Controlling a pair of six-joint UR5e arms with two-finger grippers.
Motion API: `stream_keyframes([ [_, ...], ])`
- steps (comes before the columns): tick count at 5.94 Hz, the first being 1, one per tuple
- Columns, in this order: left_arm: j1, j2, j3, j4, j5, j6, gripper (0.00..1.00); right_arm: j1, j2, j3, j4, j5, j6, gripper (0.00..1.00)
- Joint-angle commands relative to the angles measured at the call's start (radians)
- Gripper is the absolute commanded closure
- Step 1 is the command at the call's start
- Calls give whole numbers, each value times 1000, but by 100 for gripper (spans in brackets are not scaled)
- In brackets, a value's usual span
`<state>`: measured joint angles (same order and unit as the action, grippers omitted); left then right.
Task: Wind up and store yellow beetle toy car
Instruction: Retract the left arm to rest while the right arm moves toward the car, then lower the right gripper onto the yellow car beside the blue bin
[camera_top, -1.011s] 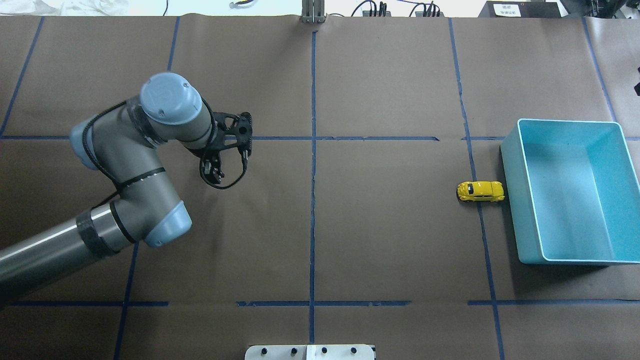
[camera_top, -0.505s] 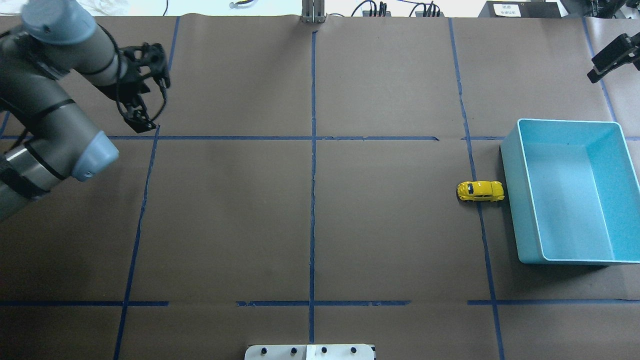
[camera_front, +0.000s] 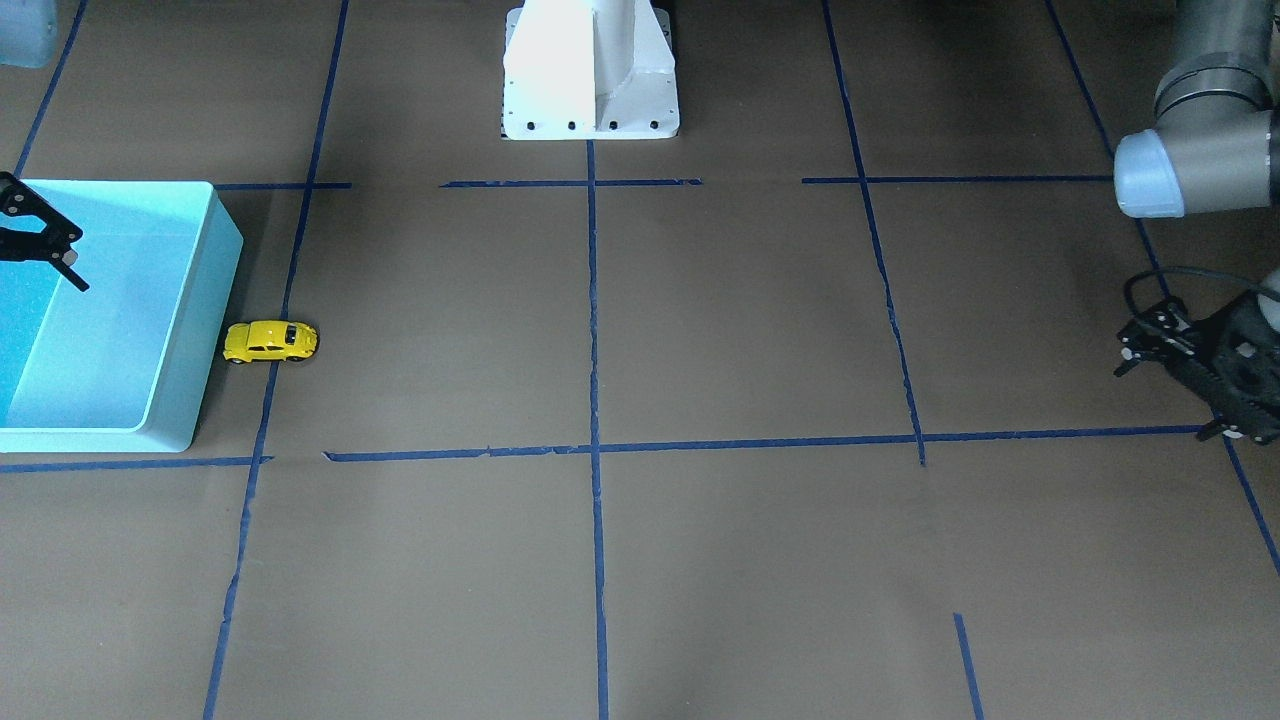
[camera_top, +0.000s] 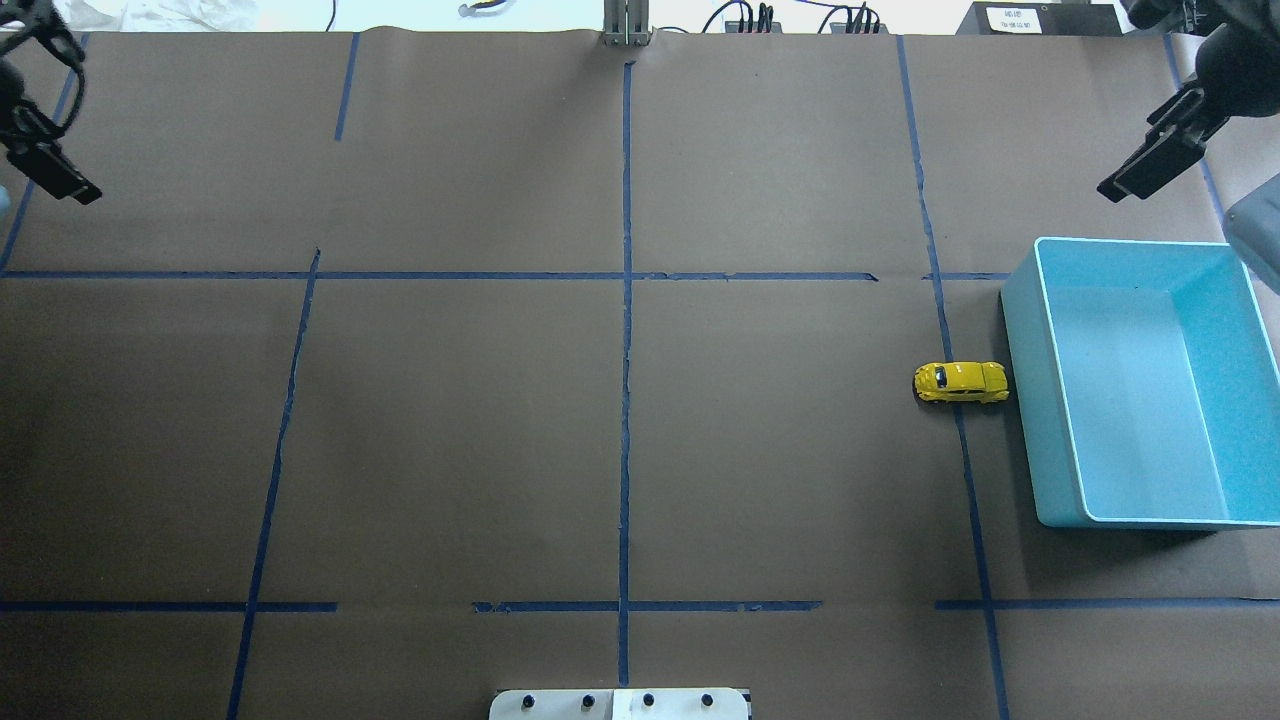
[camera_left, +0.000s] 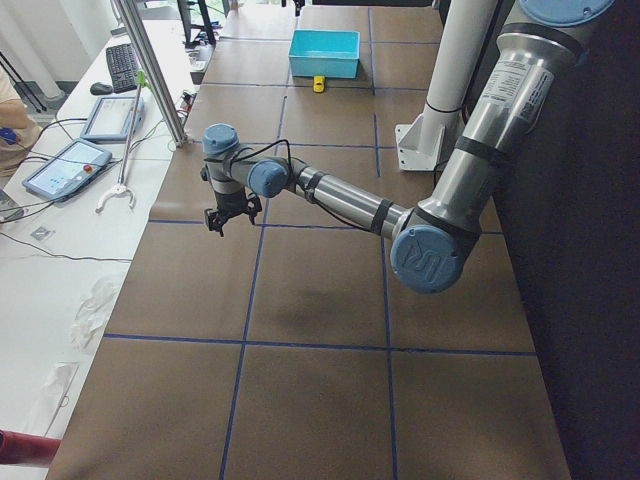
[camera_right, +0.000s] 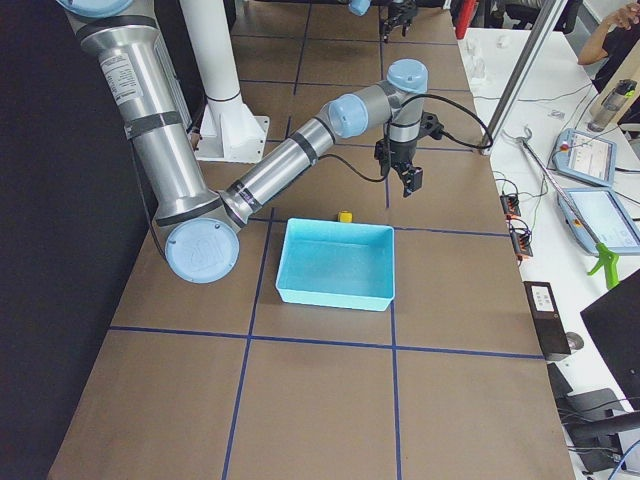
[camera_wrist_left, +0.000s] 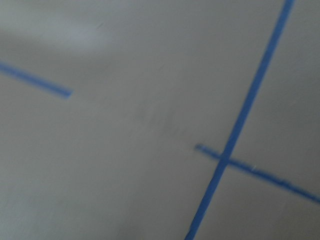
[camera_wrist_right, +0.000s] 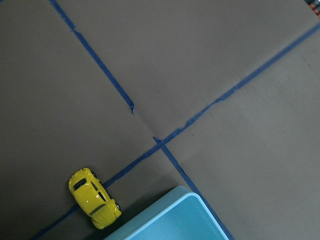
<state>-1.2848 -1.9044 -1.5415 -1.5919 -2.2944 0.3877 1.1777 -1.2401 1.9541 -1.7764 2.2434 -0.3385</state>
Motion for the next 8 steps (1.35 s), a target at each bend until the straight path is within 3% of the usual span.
stream_keyframes([
  [1,-137,88,1,55,-80,-123,0,-134,-80,0,203,2,-118,0],
  [2,-207,131,0,84,-117,-144,0,-229,-160,2,376,-4,-106,0],
  [3,-259,169,0,104,-117,-145,0,-295,-227,0,455,-31,-109,0],
  [5,-313,179,-20,164,-115,-226,0,-364,-248,-9,469,-59,-117,0],
  [8,-318,195,15,88,-108,-360,0,-420,-248,-65,471,-166,-160,0],
])
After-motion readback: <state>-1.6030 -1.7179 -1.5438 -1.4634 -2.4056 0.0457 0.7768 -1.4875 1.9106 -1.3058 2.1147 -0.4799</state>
